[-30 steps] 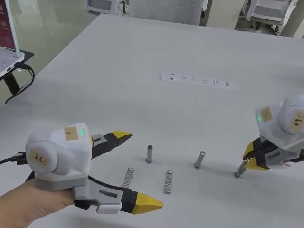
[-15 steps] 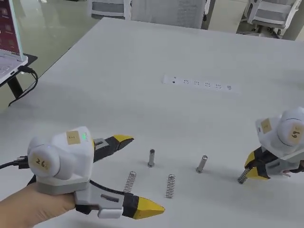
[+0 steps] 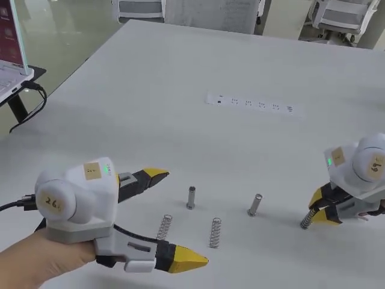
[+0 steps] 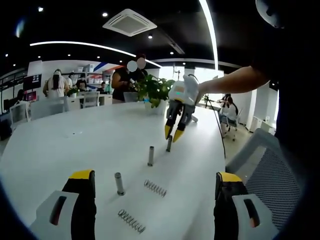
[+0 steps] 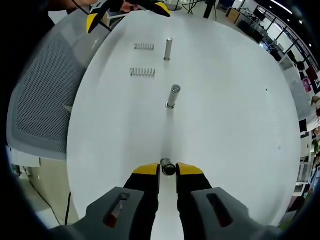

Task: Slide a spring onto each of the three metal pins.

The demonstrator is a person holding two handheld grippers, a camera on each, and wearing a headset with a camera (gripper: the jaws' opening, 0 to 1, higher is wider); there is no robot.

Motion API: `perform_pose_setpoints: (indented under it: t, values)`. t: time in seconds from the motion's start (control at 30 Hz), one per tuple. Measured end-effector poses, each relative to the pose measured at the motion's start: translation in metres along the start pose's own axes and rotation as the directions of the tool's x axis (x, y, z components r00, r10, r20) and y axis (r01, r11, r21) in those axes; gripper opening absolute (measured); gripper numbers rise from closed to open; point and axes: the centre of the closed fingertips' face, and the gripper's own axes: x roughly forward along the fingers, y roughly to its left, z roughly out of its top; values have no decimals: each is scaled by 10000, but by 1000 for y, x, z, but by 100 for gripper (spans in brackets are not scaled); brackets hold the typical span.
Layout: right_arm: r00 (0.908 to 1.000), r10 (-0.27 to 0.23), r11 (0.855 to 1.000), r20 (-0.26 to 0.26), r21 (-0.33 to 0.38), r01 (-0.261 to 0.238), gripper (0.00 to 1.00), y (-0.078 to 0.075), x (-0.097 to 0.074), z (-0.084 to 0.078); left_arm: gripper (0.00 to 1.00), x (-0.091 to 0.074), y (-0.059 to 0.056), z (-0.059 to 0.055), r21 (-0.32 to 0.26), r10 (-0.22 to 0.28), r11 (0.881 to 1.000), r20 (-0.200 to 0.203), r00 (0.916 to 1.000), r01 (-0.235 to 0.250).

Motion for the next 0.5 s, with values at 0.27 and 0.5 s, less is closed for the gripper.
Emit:
perform_pose_setpoints:
  t: [0.27, 0.5]
  values:
    - [9999, -88, 9999, 93, 72, 88, 15, -1, -2, 1, 97, 0, 0, 0, 15, 5, 10000, -20, 10000, -5]
    - [9961, -424, 9972, 777, 649, 374, 20, -7, -6, 6, 98, 0, 1, 0, 0, 52, 10000, -8, 10000, -52]
